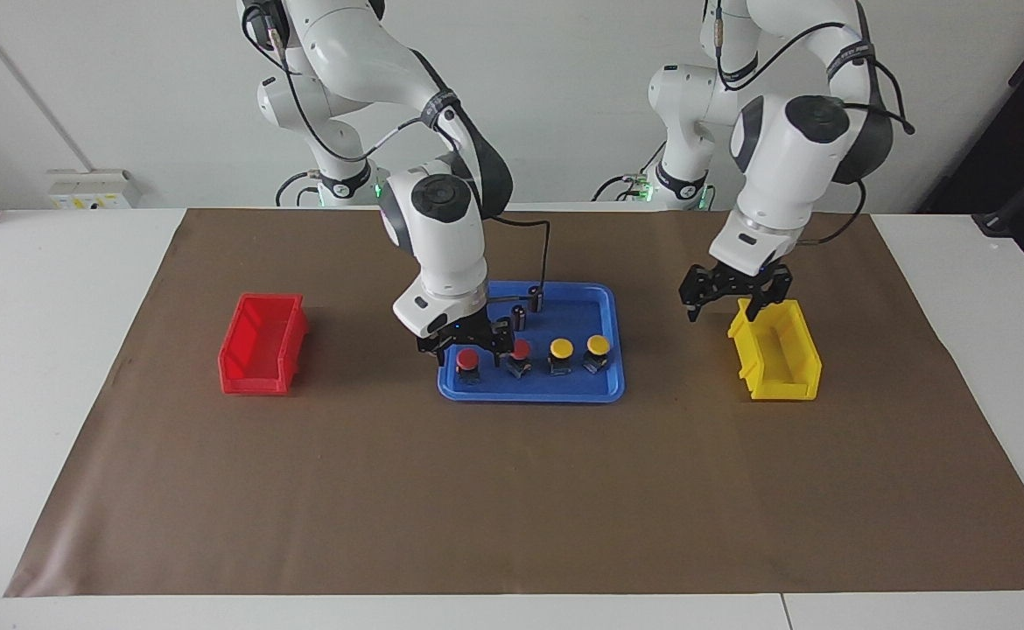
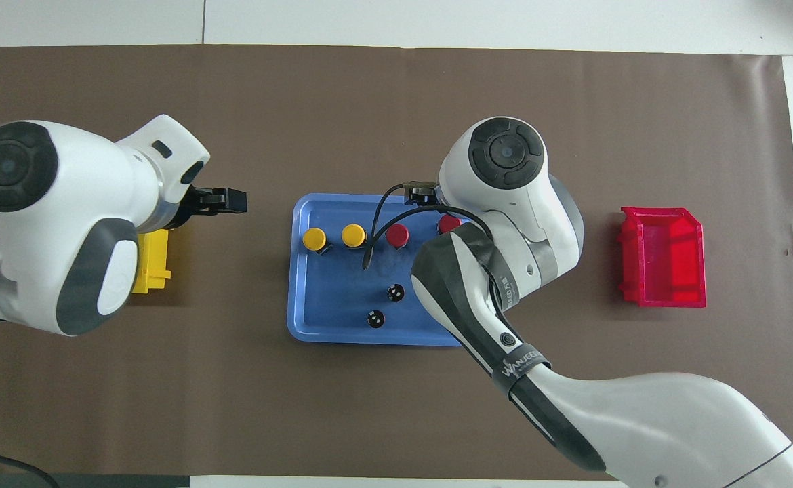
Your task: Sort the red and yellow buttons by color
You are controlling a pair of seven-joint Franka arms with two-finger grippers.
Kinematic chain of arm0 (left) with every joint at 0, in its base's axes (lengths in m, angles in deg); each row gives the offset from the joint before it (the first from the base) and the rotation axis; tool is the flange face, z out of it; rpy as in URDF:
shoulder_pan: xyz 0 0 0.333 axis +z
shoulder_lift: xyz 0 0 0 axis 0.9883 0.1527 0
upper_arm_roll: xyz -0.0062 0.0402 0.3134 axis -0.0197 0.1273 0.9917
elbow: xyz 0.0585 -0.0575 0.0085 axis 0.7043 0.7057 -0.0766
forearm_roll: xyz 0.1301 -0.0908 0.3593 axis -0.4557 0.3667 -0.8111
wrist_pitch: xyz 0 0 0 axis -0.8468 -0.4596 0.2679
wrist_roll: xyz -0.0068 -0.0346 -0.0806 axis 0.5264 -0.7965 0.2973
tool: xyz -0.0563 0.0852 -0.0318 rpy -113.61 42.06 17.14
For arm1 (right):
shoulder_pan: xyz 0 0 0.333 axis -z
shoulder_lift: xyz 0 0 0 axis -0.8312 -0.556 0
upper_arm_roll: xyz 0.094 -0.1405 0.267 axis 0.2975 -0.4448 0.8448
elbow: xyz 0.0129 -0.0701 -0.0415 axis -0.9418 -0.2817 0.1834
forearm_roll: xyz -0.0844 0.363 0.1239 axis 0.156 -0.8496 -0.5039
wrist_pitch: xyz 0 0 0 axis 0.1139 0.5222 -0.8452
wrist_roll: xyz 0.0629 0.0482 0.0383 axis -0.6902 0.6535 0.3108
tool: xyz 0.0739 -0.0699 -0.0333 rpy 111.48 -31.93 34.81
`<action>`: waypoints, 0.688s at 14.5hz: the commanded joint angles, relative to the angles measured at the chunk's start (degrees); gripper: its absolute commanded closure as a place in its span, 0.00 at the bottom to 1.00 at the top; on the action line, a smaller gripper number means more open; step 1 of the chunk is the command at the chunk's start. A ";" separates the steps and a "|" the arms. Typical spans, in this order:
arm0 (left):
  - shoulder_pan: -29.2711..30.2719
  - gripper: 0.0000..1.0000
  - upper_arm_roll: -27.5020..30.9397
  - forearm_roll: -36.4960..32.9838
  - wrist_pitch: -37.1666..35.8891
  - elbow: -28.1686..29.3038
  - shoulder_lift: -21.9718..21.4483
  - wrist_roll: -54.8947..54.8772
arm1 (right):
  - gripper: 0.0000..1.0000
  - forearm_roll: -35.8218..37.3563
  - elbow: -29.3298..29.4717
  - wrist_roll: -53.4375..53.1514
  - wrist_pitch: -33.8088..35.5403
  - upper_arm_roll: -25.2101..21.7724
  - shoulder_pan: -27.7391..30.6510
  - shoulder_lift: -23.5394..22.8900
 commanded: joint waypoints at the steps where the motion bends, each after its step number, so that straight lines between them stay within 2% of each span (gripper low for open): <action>1: -4.59 0.00 1.02 -0.90 4.28 0.20 4.38 6.10 | 0.13 -0.89 -4.94 -0.25 -2.51 -0.29 -0.51 1.91; 4: -8.20 0.01 1.02 -0.90 6.57 0.29 6.85 10.16 | 0.19 -0.89 -6.79 0.28 -2.51 -0.29 -0.59 2.26; 6: -9.09 0.01 1.02 -0.90 7.63 0.73 7.38 11.13 | 0.29 -0.89 -6.97 0.28 -2.51 -0.29 -0.59 2.26; 7: -9.96 0.01 1.02 -0.90 7.72 0.90 7.38 11.74 | 0.38 -0.89 -6.88 0.37 -2.51 -0.29 -0.51 2.26; 10: -11.02 0.02 1.11 -1.08 7.81 1.69 7.55 12.45 | 0.78 -0.80 -5.22 0.46 -1.38 -0.29 -0.25 2.00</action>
